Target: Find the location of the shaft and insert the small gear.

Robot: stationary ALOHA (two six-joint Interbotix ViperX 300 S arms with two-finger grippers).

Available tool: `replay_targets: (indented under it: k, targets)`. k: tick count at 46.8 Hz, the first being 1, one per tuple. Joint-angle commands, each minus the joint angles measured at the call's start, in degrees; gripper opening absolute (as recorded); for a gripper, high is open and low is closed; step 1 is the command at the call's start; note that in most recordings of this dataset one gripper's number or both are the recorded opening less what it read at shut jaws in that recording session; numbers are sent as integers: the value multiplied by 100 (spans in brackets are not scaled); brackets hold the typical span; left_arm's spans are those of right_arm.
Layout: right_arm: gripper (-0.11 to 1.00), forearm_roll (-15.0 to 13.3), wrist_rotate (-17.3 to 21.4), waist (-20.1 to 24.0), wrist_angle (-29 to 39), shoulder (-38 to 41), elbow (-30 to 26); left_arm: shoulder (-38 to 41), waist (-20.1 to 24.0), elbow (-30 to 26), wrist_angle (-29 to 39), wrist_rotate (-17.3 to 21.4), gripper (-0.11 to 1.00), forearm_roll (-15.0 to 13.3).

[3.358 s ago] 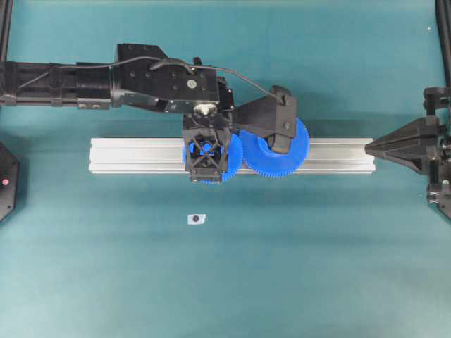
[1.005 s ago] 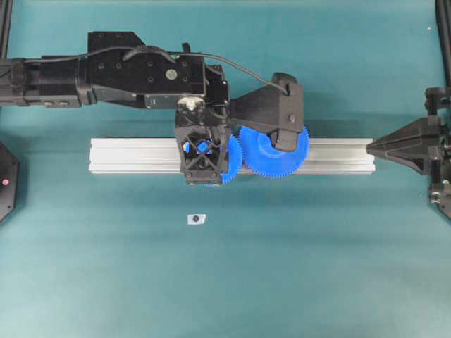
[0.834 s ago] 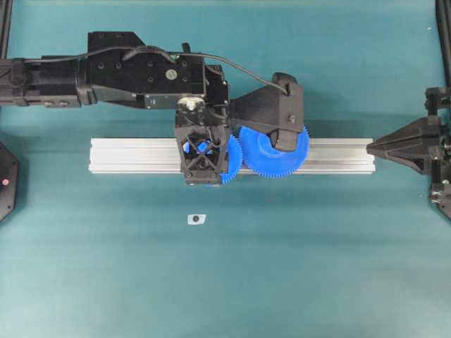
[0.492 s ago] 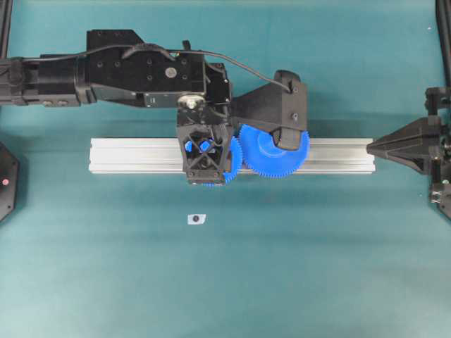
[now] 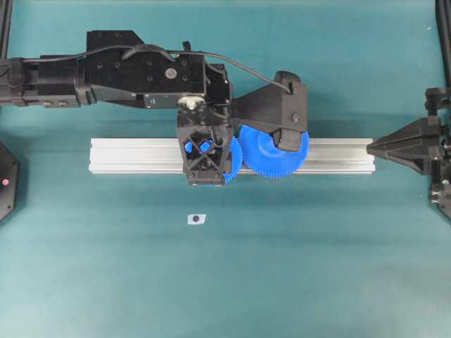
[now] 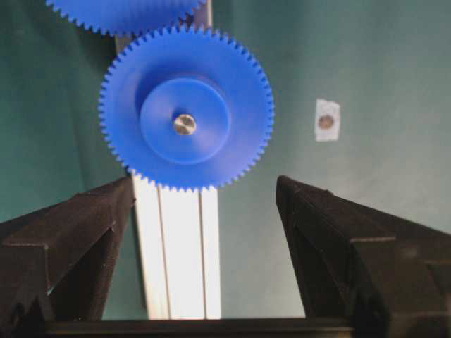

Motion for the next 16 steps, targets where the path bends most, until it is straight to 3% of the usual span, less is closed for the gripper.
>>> replay_targets:
  k: [1, 16]
  targets:
    - [2, 0, 53, -9, -26, 35, -53, -185, -18, -141, 9, -18, 78, 18]
    - [2, 0, 44, -18, -26, 35, -44, -185, -18, -105, -9, 9, 79, 18]
